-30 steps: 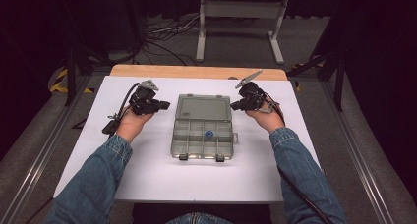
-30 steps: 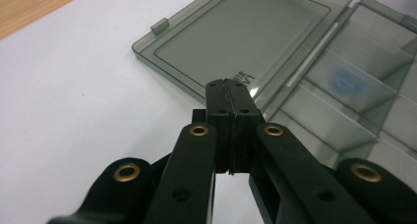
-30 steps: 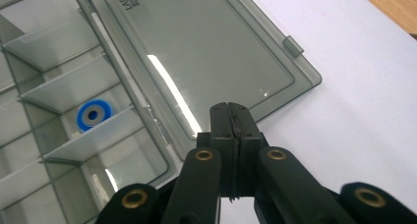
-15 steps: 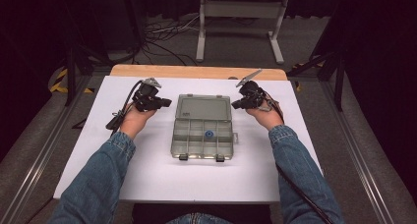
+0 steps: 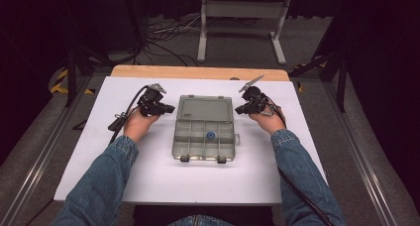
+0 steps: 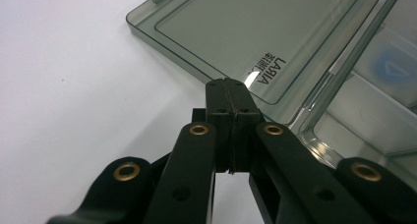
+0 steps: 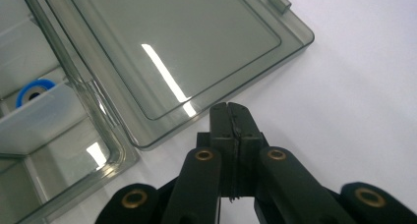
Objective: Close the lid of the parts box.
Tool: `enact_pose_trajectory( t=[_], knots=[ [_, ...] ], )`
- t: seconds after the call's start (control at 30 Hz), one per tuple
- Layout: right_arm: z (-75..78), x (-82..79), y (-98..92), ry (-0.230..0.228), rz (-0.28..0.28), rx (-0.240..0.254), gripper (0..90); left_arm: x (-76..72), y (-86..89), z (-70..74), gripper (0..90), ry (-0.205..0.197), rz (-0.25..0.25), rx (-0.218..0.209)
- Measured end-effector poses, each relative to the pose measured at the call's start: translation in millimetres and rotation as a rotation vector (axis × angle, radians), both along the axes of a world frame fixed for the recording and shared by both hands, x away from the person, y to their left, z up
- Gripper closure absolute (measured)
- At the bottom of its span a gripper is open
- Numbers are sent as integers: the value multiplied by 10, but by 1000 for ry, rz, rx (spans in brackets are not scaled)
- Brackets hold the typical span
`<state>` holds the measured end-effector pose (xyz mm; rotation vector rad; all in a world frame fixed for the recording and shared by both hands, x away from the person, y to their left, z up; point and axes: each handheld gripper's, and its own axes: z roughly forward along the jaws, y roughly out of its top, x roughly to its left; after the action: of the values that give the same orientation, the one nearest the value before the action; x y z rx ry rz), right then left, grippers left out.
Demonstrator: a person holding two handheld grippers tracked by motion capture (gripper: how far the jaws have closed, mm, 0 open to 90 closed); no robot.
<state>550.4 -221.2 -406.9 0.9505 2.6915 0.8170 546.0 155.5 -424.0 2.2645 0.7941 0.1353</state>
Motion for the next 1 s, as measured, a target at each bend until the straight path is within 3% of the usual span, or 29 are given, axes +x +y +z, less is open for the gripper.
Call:
enact_pose_trajectory(
  t=[1.0],
  knots=[
    [-200, 13, -6, 49, -6, -16, 900, 18, -33, -189, 894, 62, -4, 38]
  ],
)
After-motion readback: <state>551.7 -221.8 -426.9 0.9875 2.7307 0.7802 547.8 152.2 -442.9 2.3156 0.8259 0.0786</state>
